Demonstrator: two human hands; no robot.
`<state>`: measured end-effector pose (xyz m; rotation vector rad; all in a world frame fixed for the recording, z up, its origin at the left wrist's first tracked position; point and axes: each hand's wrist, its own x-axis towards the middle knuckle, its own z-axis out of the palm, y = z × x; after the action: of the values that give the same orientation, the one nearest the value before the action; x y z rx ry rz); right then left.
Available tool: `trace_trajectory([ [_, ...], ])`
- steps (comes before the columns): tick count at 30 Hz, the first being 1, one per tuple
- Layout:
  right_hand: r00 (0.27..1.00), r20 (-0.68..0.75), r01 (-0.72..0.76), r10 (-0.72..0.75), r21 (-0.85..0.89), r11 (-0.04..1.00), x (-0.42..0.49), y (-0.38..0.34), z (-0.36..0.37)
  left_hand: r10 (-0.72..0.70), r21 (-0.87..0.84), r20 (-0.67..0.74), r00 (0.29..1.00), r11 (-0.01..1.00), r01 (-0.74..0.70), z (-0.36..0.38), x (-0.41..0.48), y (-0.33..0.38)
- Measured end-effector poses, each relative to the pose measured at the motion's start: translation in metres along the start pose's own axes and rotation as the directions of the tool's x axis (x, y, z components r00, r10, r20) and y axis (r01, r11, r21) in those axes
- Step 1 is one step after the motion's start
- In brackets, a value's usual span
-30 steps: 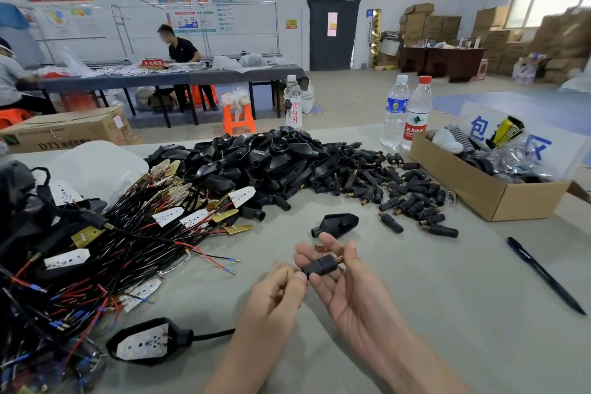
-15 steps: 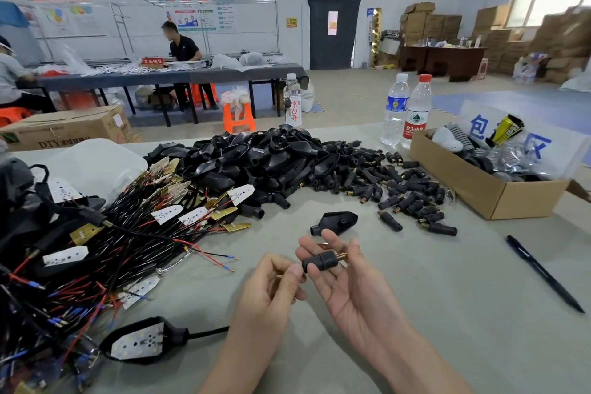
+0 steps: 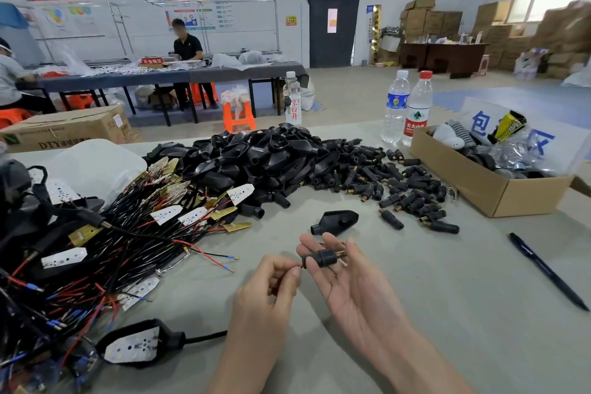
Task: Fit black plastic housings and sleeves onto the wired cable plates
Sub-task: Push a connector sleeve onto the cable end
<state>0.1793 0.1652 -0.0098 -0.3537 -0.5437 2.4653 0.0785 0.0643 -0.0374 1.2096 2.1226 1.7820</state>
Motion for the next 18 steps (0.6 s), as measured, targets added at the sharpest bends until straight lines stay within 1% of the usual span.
trace_trajectory([
  [4,1.0,0.008,-0.025,0.026,-0.045,0.999,0.0005,0.0032,-0.0032,0.057,0.054,0.016,0.998,0.997,-0.058,-0.0004,-0.0004,-0.0001],
  [7,1.0,-0.01,0.004,-0.004,-0.062,0.998,0.0019,0.0006,-0.0037,0.068,0.095,0.017,0.998,0.993,-0.07,-0.0025,-0.0022,0.0],
  [10,0.999,-0.03,0.035,-0.036,-0.045,0.998,0.0027,-0.0047,-0.0049,0.074,0.192,0.074,0.994,0.978,-0.087,-0.0038,-0.0046,-0.0023],
  [12,0.999,-0.028,0.036,-0.038,-0.044,0.998,0.0027,-0.0064,-0.0056,0.112,0.243,0.09,0.99,0.961,-0.131,-0.0045,-0.0057,-0.0004],
  [18,1.0,-0.004,0.014,-0.015,-0.198,0.98,0.0028,-0.0005,-0.0063,0.217,0.281,0.027,0.976,0.935,-0.215,-0.0053,-0.006,0.0055],
])
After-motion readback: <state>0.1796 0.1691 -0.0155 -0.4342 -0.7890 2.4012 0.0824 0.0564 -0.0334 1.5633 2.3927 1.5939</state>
